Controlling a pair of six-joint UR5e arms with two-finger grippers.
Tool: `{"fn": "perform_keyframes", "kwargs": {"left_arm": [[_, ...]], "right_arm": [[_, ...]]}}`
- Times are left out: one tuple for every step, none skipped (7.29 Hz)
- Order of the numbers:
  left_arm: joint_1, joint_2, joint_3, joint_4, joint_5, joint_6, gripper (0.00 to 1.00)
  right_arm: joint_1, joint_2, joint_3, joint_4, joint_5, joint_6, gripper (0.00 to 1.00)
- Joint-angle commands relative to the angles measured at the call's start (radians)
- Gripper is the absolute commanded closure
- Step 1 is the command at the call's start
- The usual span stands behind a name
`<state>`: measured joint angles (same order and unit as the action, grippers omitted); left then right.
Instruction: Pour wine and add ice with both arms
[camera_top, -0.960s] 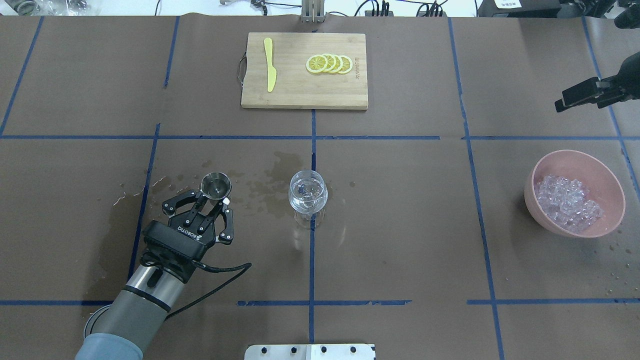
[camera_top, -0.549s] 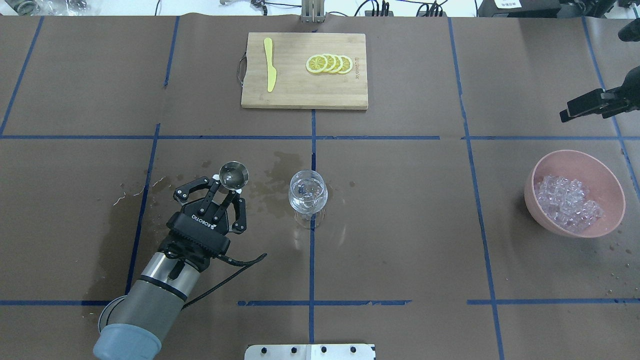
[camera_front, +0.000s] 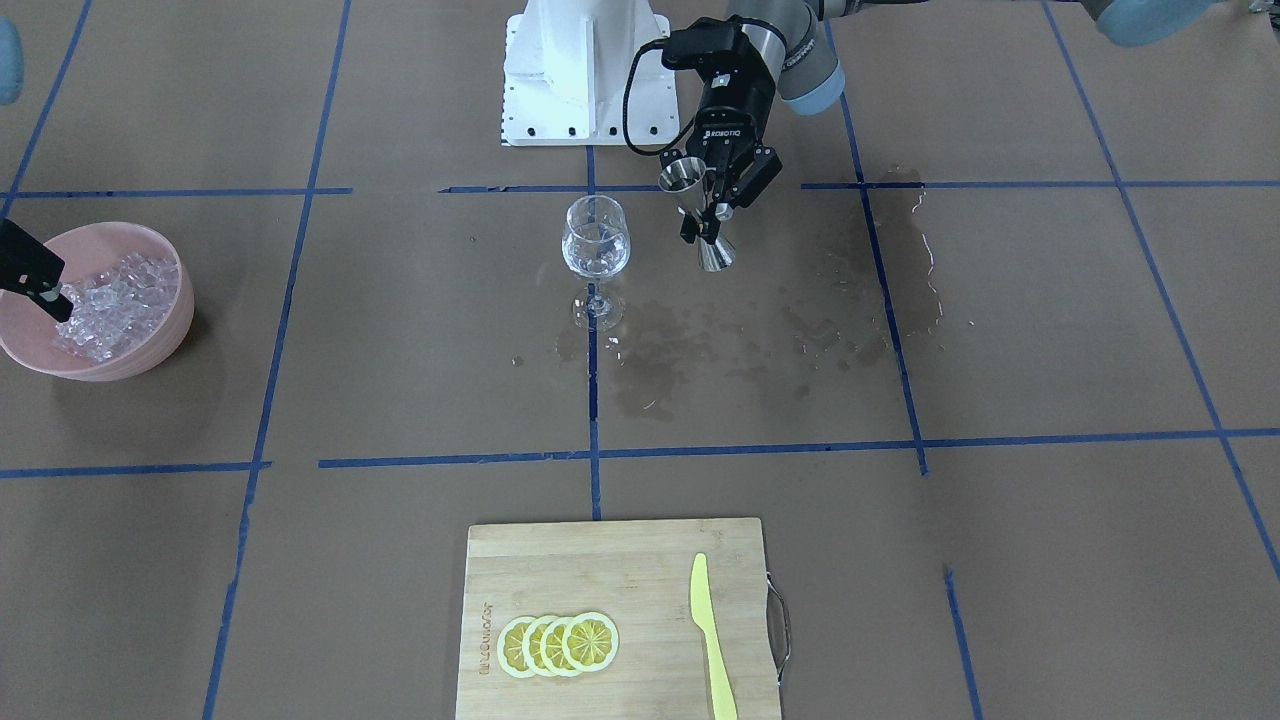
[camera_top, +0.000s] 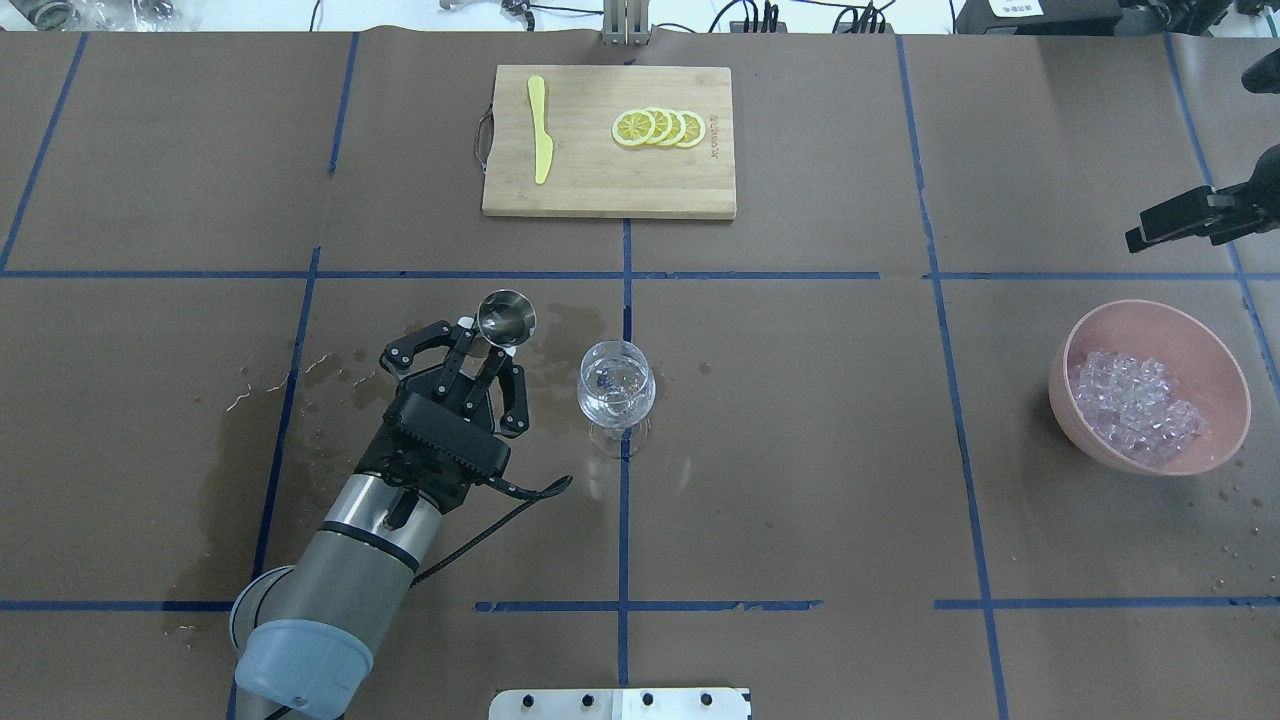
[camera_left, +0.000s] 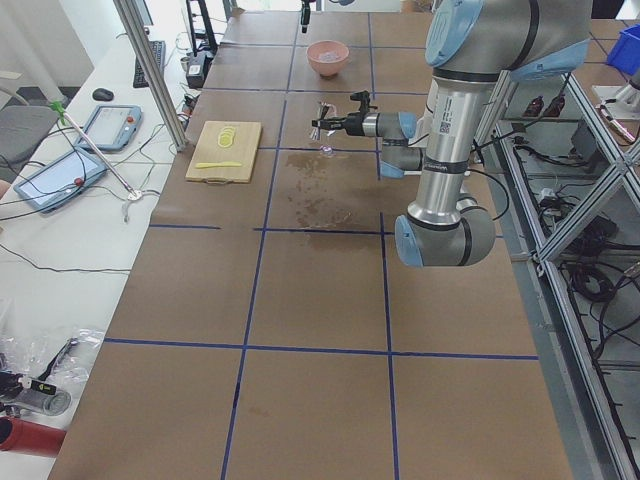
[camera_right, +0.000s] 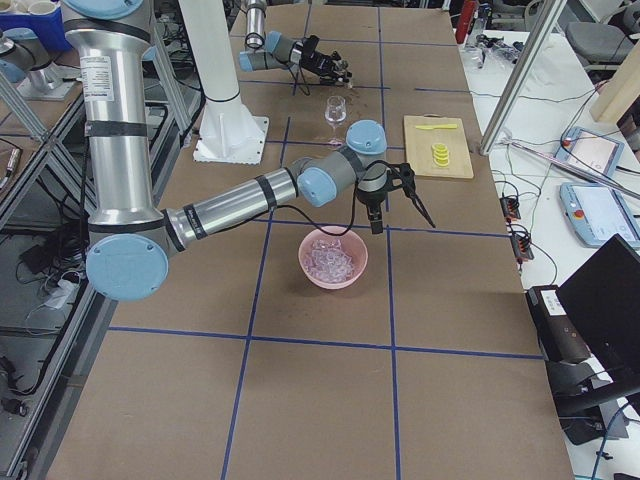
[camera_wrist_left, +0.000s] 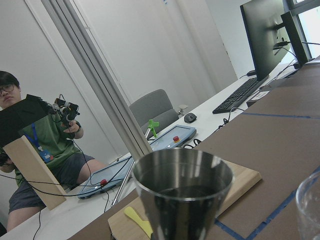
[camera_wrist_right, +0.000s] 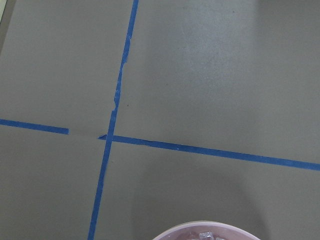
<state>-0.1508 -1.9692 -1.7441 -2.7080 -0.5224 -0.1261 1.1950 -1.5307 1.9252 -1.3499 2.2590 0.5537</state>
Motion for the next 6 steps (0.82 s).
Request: {"fn": "perform_keyframes", "kwargs": {"left_arm": [[-0.003,-0.017,0.0,0.036,-0.001,0.003,1.0],[-0.001,-0.028,0.0,0.059,-0.001,0.003,1.0],[-0.001,-0.031,0.0,0.097,-0.002,0.006,1.0],[-0.003,-0.052,0.0,0.129,-0.002,0.054,1.0],[-0.004,-0.057,0.0,0.131,-0.001,0.092,1.0],[-0.001,-0.06,0.0,0.134,-0.001,0.142,1.0]], "right_arm": [[0.0,0.0,0.0,0.0,-0.002,0.0,0.0],[0.0,0.0,0.0,0.0,-0.001,0.0,0.0],[0.0,0.0,0.0,0.0,-0.001,0.0,0.0],[0.002,0.0,0.002,0.0,0.001,0.0,0.0],[0.0,0.0,0.002,0.0,-0.001,0.0,0.0],[0.0,0.0,0.002,0.0,-0.001,0.0,0.0]]}}
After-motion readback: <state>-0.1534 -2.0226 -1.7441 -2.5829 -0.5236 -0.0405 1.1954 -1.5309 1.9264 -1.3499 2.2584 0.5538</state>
